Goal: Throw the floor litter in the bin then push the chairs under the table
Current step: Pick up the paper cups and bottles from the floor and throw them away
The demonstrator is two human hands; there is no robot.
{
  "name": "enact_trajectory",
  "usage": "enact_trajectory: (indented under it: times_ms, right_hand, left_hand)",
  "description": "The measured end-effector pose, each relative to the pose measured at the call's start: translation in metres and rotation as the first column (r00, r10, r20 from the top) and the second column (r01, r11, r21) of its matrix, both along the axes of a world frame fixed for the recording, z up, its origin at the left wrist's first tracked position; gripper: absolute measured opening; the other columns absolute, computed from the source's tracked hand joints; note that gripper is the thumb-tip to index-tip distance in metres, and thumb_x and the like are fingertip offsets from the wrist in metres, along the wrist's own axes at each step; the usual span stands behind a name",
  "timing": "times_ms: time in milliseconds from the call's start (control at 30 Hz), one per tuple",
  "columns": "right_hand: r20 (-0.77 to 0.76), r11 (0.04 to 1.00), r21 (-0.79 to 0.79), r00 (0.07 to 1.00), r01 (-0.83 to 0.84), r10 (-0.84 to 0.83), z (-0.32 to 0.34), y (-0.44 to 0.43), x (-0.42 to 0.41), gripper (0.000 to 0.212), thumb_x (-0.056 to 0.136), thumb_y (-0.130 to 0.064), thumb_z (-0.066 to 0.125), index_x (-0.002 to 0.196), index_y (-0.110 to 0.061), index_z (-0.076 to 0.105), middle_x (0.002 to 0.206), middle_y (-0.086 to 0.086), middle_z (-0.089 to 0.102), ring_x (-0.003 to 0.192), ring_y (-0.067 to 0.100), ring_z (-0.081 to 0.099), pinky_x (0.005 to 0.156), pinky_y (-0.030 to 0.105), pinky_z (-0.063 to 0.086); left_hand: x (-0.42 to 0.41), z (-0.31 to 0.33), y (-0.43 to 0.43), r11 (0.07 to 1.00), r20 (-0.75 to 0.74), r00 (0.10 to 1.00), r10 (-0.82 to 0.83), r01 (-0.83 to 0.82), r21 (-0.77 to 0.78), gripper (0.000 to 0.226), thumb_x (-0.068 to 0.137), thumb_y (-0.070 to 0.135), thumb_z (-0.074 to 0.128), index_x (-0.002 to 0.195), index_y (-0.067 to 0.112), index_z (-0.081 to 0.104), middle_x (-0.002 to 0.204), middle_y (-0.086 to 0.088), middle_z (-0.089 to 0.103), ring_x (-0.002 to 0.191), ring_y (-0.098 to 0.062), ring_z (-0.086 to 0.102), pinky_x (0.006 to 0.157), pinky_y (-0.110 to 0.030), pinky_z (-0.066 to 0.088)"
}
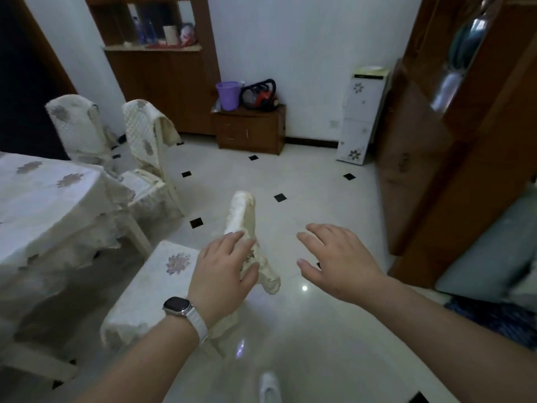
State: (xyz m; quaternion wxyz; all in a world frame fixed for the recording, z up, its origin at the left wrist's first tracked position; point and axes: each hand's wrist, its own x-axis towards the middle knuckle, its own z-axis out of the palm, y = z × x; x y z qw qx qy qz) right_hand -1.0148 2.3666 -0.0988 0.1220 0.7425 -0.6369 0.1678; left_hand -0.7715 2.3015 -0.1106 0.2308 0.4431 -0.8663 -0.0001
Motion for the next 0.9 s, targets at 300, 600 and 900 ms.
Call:
enact_trajectory:
  times_ms: [300,600,900]
  right_hand:
    - [-0.062,0.991,0.088,0.993,0.104,-0.099,0.000,-0.134,-0.044,0.053,0.086,-0.048,0.046,0.121,-0.014,0.065,0.121,0.011,0.064,0.107,0.030,0.061,0.091,0.044,0.050]
    - [-0.070,0.987,0.074,0.988,0.140,-0.135,0.004,-0.221,-0.073,0.051,0.087,-0.046,0.049,0.122,-0.013,0.064,0.122,0.011,0.064,0.107,0.031,0.061,0.090,0.043,0.050]
    - [-0.031,0.995,0.003,0.994,0.104,-0.104,-0.004,-0.307,-0.131,0.049,0.089,-0.045,0.045,0.119,-0.013,0.066,0.121,0.011,0.064,0.107,0.029,0.062,0.088,0.041,0.048]
  left_hand:
    - [-0.064,-0.016,-0.162,0.995,-0.078,0.994,-0.076,0.080,0.060,0.048,0.086,0.047,0.048,0.124,0.021,0.064,0.129,-0.004,0.062,0.117,-0.028,0.058,0.097,-0.045,0.046]
    - [-0.098,-0.012,-0.260,0.989,-0.061,0.988,-0.145,0.147,0.024,0.049,0.087,0.047,0.047,0.125,0.021,0.064,0.128,-0.003,0.063,0.118,-0.025,0.058,0.100,-0.041,0.043]
    - [-0.150,-0.020,-0.331,0.987,0.016,0.988,-0.154,0.153,0.041,0.048,0.089,0.048,0.046,0.126,0.022,0.063,0.130,-0.002,0.062,0.119,-0.026,0.057,0.100,-0.043,0.044]
